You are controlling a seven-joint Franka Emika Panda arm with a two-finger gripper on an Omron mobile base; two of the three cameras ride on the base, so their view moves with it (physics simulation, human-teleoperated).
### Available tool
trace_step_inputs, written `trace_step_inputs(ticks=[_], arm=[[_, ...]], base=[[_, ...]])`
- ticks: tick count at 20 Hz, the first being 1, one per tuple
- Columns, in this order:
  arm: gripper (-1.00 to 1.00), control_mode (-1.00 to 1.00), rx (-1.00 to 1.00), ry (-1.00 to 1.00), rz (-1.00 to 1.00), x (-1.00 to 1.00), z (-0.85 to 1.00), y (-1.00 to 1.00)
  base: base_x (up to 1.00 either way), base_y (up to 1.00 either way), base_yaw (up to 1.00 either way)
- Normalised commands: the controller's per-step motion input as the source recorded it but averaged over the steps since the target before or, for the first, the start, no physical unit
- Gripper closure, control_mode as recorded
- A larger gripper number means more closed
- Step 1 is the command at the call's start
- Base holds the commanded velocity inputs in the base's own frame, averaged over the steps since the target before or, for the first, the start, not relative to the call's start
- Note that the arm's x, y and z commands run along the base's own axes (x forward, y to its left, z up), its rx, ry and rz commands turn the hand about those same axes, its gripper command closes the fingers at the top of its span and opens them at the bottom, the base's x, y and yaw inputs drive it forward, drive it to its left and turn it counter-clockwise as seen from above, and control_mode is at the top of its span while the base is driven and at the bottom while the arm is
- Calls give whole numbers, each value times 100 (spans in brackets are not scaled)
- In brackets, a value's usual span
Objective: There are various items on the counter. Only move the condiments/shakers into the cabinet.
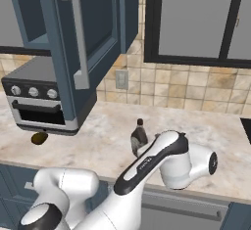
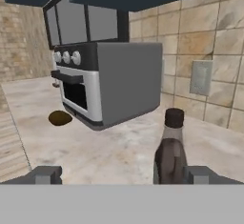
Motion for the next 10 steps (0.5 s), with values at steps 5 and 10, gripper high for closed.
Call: trace_step_inputs(ticks=[5, 10], arm=[[-100, -100, 2, 0, 8, 48, -16, 0], [-100, -100, 0, 0, 10, 32, -16, 0]], base=[[0, 0, 0], [0, 0, 0]])
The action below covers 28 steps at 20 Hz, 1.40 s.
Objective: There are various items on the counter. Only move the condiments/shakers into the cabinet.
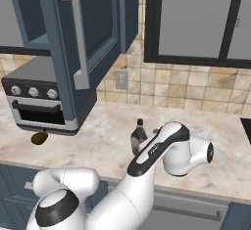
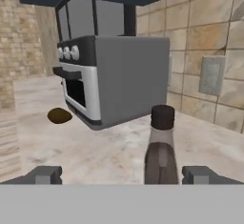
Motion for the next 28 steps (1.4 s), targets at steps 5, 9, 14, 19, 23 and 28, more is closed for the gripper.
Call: trace_step_inputs(ticks=[5, 9, 14, 19, 23, 28], arm=[[-100, -100, 2, 0, 10, 23, -18, 0], [-100, -100, 2, 0, 11, 23, -24, 0], [-100, -100, 4, 4, 10, 15, -27, 0], [-100, -100, 3, 3, 9, 10, -25, 0], [-100, -100, 0, 0, 2, 13, -13, 0], [-100, -100, 0, 0, -6, 13, -1, 5]], base=[[0, 0, 0], [0, 0, 0], [0, 0, 0], [0, 0, 0], [0, 0, 0], [0, 0, 0]])
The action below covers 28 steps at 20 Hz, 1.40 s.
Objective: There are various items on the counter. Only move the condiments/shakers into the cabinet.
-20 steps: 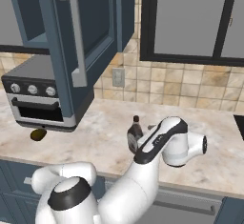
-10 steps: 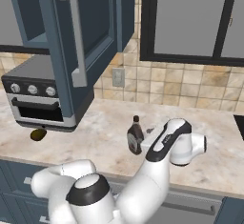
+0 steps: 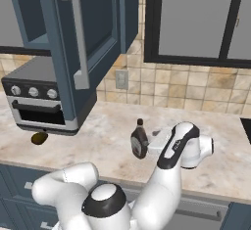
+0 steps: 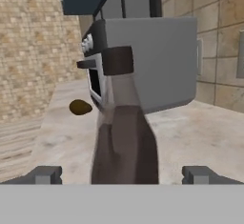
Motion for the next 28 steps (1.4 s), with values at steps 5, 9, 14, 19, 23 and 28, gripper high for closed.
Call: trace_step_inputs(ticks=[5, 9, 14, 19, 23, 28], arm=[[-100, -100, 0, 0, -10, -16, -3, 4], [-100, -100, 0, 0, -3, -26, -2, 0], [-100, -100, 0, 0, 0, -39, -6, 13], [-100, -100, 0, 0, 0, -13, 0, 5], [-100, -100, 0, 1, -14, 33, 0, 4], [-100, -100, 2, 0, -27, 8, 0, 4]], base=[[0, 0, 0], [0, 0, 0], [0, 0, 0], [0, 0, 0], [0, 0, 0], [0, 0, 0]])
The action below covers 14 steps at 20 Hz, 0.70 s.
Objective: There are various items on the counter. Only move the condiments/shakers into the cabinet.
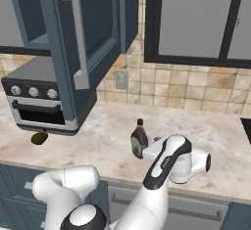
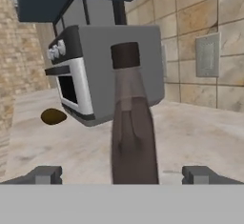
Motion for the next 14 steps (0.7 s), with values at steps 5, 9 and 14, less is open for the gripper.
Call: trace_step_inputs(ticks=[5, 9, 14], arm=[[-100, -100, 1, 1, 0, -3, 0, 0], [-100, -100, 0, 5, 0, 0, 0, 0], [-100, -100, 3, 9, 0, 3, 7, 0]], base=[[0, 0, 0], [0, 0, 0], [0, 0, 0]])
